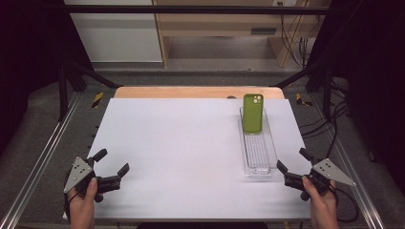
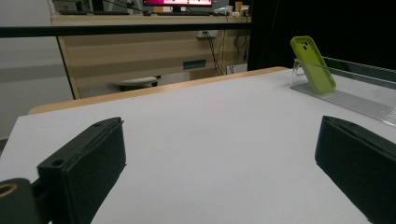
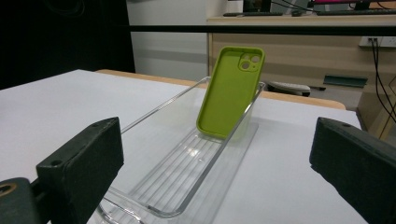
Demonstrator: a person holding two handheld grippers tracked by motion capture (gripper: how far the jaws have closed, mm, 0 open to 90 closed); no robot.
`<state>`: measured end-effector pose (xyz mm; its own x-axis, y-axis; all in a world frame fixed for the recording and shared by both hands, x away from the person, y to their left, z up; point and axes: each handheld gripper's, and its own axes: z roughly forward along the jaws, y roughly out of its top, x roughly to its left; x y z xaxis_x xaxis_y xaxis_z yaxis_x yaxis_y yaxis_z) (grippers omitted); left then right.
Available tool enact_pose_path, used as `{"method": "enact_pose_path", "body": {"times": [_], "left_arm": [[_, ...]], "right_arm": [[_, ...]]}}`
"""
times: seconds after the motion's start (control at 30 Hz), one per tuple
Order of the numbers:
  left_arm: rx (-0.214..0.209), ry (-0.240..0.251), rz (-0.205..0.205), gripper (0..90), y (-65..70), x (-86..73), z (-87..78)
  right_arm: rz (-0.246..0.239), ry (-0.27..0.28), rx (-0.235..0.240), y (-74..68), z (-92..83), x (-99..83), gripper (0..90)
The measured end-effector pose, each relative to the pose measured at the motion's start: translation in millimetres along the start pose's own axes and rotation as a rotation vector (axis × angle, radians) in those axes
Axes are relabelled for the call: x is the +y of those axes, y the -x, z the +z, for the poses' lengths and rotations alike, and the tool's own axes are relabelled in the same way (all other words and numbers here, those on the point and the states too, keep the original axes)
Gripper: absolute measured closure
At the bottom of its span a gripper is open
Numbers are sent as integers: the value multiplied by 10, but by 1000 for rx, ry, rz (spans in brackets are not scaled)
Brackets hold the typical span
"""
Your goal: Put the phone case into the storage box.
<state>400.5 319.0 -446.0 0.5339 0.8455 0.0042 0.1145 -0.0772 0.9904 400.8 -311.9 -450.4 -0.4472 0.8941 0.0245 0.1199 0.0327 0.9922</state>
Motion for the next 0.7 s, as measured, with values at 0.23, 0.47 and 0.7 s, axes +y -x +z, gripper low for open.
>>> {"method": "enact_pose_path", "body": {"times": [0.23, 0.47, 0.7], "left_arm": [[-1, -2, 2, 13, 0, -2, 3], [0, 0, 0, 13, -5, -3, 0], [-10, -6, 9, 13, 3, -4, 8]], "right_arm": [[0, 11, 21, -52, 22, -36, 29], [-2, 20, 45, -97, 56, -75, 28], [-2, 29, 59, -159, 122, -94, 27]]}}
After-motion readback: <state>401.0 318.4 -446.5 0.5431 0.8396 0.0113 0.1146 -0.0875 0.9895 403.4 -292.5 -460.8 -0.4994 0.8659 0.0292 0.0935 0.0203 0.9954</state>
